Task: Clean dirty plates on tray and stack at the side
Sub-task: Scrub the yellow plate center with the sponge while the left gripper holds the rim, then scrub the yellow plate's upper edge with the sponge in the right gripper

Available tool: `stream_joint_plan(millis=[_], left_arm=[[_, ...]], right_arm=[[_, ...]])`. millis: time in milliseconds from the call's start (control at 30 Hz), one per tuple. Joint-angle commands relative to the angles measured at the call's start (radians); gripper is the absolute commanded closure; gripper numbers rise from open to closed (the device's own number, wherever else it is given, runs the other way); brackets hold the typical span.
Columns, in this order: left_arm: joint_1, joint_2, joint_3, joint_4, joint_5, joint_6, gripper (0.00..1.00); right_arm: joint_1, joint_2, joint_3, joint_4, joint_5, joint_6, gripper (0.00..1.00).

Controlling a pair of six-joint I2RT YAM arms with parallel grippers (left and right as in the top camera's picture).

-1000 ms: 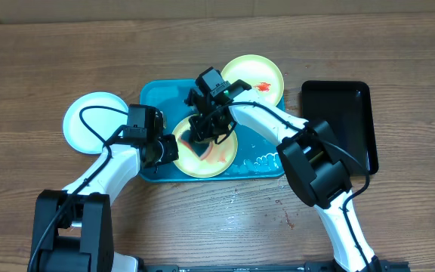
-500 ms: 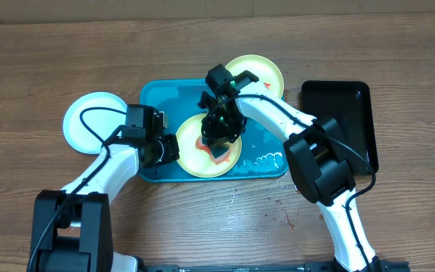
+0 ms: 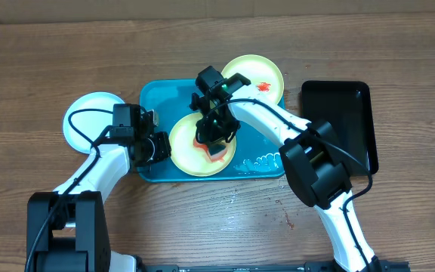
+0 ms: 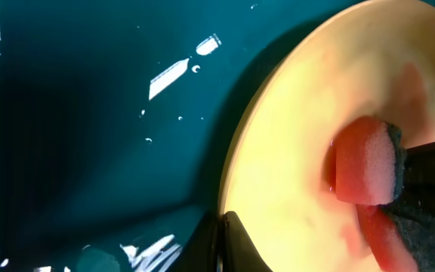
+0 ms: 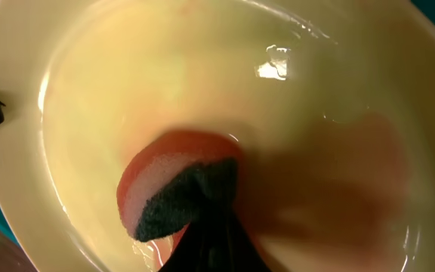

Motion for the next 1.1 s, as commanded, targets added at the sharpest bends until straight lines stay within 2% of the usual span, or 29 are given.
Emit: stream_joint_plan(millis=[0,167,433,633,867,1067], left_arm=[[0.037,0.005,-0.001,-0.005,-0.175,0.040,0.96],[0.044,0.005,-0.001,0.007,-0.187,0.055,0.96],[0.057,0.005,-0.001,0.016,-0.197,0.054,0.96],[0.057,0.005,-0.001,0.016,-0.197,0.054,0.96],[0.057,0.005,-0.001,0.016,-0.190,0.054,0.96],[0.057,0.005,-0.001,0.016,-0.190,0.054,0.96]], right_arm=[[-0.014,0.034,-0.010,0.005,0.137,-0.026,0.96],[-0.006,0.034,-0.010,0.004,0.036,-0.064,0.96],[0.026,0.034,-0.010,-0.039,-0.265,-0.170,0.96],[0.025,0.034,-0.010,-0.088,-0.307,-0.237,0.96],[0.047,0.034,-0.010,-0.126,-0.386,-0.518,0.96],[0.079,0.034,-0.014,-0.132,-0.388,-0.666,0.96]])
